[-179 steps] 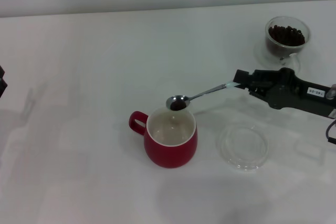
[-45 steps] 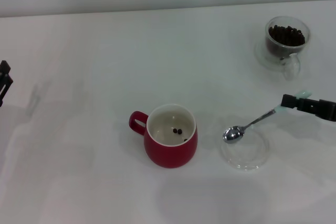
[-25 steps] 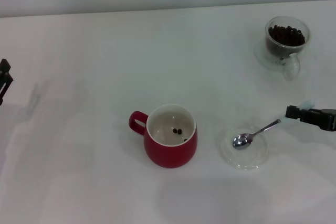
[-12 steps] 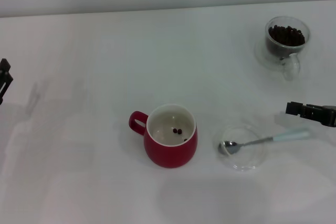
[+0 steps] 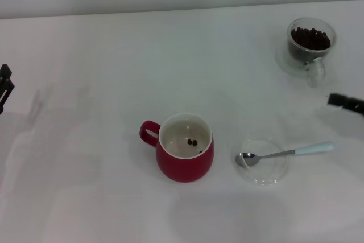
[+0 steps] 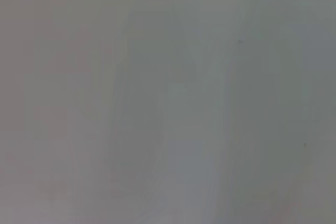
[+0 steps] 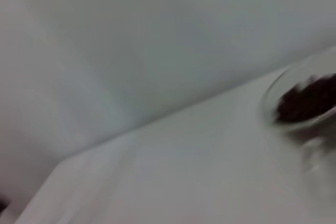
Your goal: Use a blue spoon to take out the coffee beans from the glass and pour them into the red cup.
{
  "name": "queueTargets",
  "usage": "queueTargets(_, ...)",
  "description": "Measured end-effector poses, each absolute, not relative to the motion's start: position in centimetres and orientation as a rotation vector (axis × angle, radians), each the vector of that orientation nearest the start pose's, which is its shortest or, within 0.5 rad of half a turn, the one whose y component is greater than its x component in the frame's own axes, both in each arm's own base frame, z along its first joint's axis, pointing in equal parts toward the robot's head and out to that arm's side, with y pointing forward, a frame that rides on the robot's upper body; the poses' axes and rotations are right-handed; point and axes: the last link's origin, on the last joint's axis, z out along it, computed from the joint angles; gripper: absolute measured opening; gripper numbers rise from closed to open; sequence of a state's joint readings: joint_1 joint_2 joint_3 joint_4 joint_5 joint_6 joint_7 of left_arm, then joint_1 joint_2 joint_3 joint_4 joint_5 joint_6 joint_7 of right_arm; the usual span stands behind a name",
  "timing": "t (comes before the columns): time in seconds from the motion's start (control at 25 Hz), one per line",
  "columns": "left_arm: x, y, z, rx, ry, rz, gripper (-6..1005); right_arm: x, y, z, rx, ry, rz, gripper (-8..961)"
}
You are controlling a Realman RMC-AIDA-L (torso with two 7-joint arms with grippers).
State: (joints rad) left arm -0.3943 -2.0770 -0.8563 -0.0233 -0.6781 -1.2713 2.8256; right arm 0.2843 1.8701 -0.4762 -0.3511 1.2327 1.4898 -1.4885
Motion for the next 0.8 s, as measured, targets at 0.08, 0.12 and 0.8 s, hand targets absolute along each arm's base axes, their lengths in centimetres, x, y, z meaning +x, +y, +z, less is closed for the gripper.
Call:
queueTargets(0.08,-35.0,29.9,-1.3,-1.702,-0.57,-0.711,775,40.5,25.9,7.9,-1.946,1.439,0.849,256)
queueTargets(0.12,-35.0,29.9,-1.3,-1.702,-0.57,-0.711,775,40.5,25.9,7.9,-1.946,1.439,0.849,256)
queueTargets(0.8,-34.5,30.4,-1.0,-1.684,-0.561,-0.737,775,42.5,25.6,11.9,-1.566,0.738,0.737,256)
